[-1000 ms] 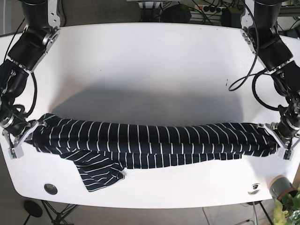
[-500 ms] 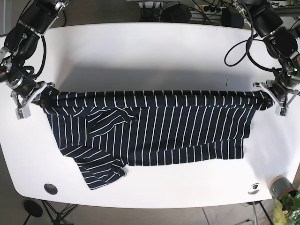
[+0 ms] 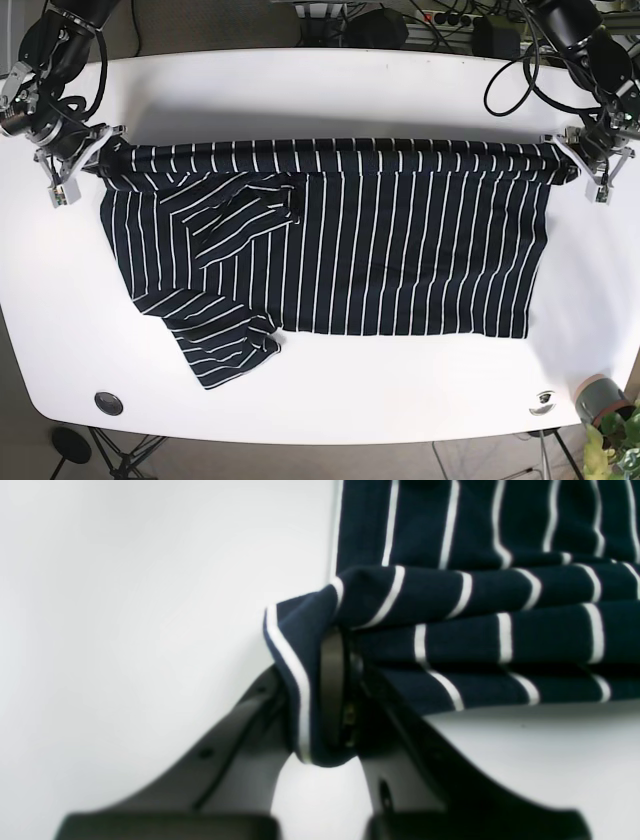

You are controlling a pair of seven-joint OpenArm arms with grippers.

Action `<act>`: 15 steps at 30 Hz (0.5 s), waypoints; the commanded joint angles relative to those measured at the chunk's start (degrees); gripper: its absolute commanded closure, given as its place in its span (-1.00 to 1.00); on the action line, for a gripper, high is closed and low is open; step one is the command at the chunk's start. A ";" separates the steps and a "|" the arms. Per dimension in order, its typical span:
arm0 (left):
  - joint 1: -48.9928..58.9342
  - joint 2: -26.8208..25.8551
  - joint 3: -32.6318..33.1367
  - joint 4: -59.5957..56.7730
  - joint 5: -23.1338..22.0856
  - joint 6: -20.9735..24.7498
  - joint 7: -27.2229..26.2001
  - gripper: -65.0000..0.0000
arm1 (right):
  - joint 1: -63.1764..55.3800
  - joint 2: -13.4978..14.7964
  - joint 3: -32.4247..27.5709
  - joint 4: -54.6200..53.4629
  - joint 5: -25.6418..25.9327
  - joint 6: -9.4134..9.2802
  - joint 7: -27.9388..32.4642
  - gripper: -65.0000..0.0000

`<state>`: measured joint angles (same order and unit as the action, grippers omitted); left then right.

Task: Fold the T-shirt properly
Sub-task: 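Hold the shirt's edge with both grippers and pull it taut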

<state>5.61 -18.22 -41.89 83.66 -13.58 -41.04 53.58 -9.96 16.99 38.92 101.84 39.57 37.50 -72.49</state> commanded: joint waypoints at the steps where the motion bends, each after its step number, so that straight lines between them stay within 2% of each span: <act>1: 0.94 -2.66 -1.14 0.17 1.50 1.04 -2.46 1.00 | -0.90 1.51 0.69 0.97 -1.02 -0.26 1.06 0.94; 9: 3.32 -2.66 -2.29 -0.45 1.50 1.04 -4.75 1.00 | -4.42 1.51 0.86 1.06 -0.85 -0.09 1.15 0.94; 11: 4.55 -2.66 -3.87 -0.54 1.50 1.04 -4.84 1.00 | -5.30 1.34 2.62 1.06 -0.58 -0.09 1.15 0.94; 15: 6.13 -2.49 -5.54 -0.89 1.23 1.04 -4.84 1.00 | -6.00 -1.30 4.73 1.15 -0.85 -0.09 1.15 0.91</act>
<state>11.57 -19.09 -45.89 82.21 -14.72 -41.52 48.66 -15.81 15.35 42.33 101.93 40.77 37.60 -72.05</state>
